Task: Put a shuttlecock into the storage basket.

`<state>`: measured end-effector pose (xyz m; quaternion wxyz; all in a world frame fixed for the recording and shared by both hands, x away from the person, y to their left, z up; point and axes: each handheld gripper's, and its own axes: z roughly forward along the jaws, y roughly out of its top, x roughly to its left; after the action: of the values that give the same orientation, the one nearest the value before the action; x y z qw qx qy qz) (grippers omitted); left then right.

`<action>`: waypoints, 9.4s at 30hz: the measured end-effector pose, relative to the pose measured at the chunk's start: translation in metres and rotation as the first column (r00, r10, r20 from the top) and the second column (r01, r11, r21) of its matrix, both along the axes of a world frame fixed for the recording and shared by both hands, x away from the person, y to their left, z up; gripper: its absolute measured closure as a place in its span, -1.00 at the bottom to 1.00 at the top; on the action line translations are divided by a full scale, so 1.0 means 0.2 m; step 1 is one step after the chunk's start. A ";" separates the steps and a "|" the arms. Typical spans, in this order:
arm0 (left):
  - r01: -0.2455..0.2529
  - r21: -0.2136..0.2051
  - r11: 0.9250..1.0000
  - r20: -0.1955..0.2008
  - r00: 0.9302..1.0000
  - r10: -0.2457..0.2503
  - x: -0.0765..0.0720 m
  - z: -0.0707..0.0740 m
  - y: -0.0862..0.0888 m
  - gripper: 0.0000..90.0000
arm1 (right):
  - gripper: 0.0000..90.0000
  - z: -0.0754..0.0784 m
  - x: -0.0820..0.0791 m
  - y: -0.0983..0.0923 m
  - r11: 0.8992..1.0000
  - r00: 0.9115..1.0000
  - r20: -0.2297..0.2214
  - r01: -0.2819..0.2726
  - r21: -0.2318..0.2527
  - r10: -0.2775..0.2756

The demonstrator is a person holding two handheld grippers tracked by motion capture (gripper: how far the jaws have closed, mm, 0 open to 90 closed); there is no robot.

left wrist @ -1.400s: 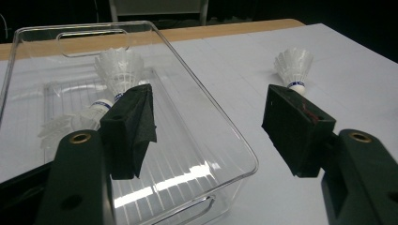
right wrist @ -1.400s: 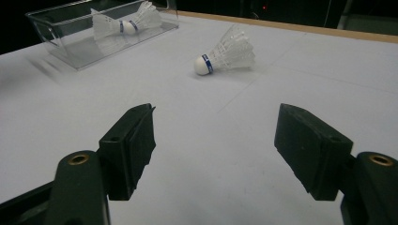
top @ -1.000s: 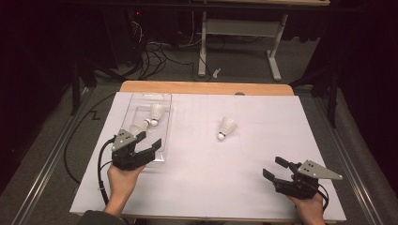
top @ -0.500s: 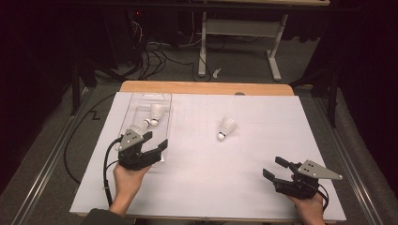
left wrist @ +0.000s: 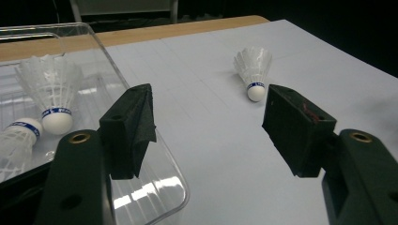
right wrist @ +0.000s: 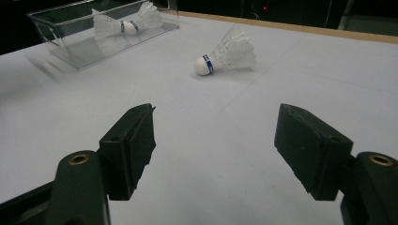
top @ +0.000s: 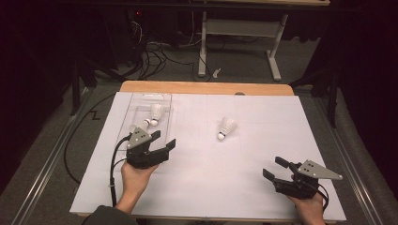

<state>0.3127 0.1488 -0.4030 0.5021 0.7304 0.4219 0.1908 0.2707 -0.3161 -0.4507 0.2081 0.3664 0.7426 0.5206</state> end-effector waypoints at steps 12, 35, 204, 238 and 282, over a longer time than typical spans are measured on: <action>0.027 0.004 1.000 -0.004 1.000 -0.027 0.03 0.00 -0.06 -0.22 | -0.35 0.00 0.00 0.00 1.000 1.000 0.000 -0.001 0.001 0.001; 0.058 0.006 0.998 -0.016 0.998 -0.058 0.08 -0.01 -0.15 -0.22 | -0.35 0.00 0.00 0.00 1.000 1.000 0.000 -0.001 0.002 0.001; 0.165 0.154 0.974 -0.145 0.979 -0.143 0.58 0.09 -0.75 -0.14 | -0.35 0.00 0.00 -0.01 1.000 1.000 -0.001 -0.007 0.006 0.007; 0.236 0.250 0.939 -0.364 0.922 -0.134 0.68 0.02 -0.89 -0.08 | -0.35 0.00 0.00 -0.01 1.000 1.000 -0.002 -0.010 0.008 0.010; 0.248 0.287 0.925 -0.463 0.881 -0.093 0.76 -0.16 -0.96 -0.05 | -0.35 0.00 0.00 0.00 1.000 1.000 0.001 -0.015 0.006 0.015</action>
<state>0.4654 -0.0433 -0.4357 0.2752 0.8644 0.4185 0.0443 0.2710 -0.3170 -0.4513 0.2035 0.3612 0.7436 0.5245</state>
